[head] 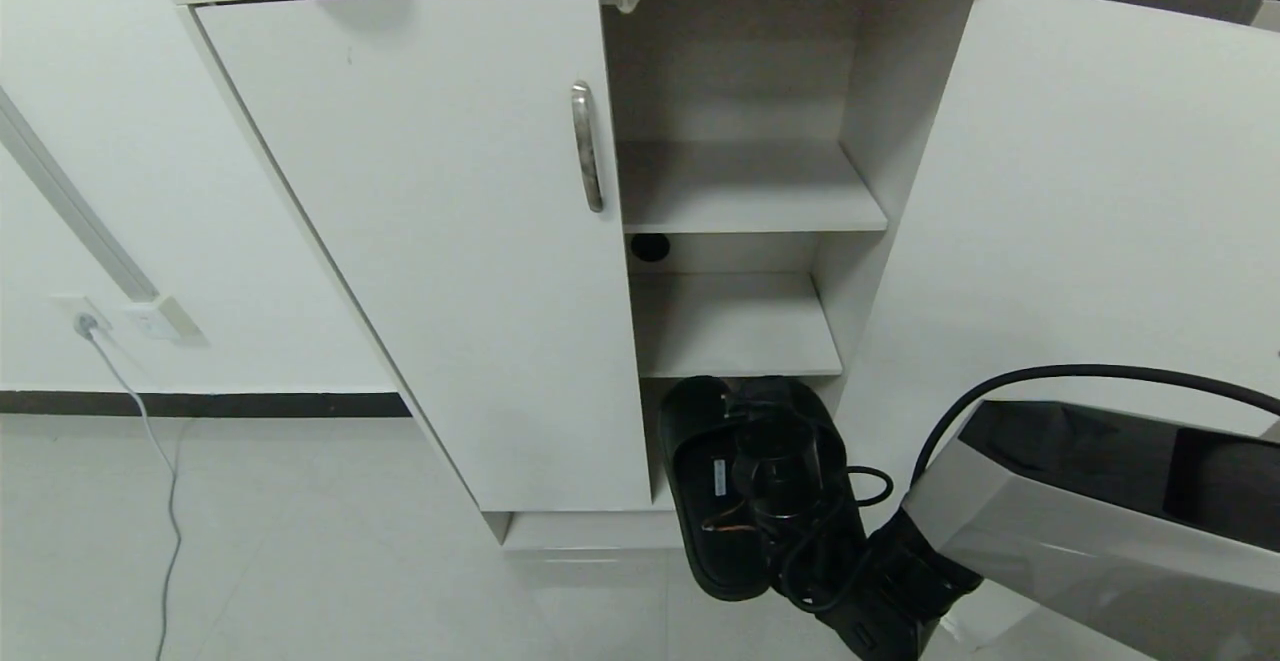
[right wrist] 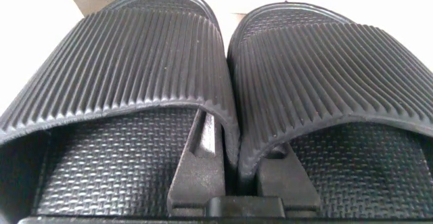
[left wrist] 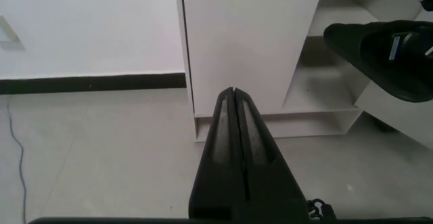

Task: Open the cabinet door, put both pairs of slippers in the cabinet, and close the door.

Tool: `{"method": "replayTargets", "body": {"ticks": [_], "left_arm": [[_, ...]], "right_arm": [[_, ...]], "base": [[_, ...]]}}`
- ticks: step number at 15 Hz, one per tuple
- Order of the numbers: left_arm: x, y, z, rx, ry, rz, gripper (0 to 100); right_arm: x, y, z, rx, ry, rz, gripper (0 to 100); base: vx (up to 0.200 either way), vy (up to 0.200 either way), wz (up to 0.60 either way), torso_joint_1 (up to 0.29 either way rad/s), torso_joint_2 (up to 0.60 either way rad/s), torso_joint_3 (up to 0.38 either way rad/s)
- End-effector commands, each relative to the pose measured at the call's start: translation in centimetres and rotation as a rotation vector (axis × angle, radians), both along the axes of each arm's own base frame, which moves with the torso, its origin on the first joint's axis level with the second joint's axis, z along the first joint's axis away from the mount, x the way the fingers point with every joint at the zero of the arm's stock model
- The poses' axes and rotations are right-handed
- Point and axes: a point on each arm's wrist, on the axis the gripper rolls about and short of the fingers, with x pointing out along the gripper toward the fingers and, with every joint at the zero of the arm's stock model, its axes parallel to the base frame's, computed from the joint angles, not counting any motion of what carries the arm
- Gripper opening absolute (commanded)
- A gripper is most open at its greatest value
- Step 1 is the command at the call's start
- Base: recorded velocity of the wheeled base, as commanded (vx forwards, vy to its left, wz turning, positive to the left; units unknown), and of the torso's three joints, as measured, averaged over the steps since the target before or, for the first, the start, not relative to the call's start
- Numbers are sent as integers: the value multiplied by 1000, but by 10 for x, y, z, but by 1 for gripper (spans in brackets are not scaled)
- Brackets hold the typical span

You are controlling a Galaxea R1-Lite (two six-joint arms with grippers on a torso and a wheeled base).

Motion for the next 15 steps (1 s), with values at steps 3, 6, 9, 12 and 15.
{"method": "replayTargets", "body": {"ticks": [3,6,9,12,15], "left_arm": [[0,0,0,-1,0,1,0],[0,0,0,-3,0,1,0],[0,0,0,-3,0,1,0],[0,0,0,-3,1,1,0],[0,0,0,-3,0,1,0]], "right_arm": [[10,-7,16,5,-86,-33,0],[21,-11,6,-23,-191,-71,0],[22,-12,5,-26,-194,-72,0],[22,-12,4,-5,-178,-74,0],[23,-11,2,6,-157,-75,0]], "base": [[0,0,0,-1,-1,-194],[0,0,0,5,2,-73],[0,0,0,0,0,0],[0,0,0,0,0,0],[0,0,0,0,0,0]]}}
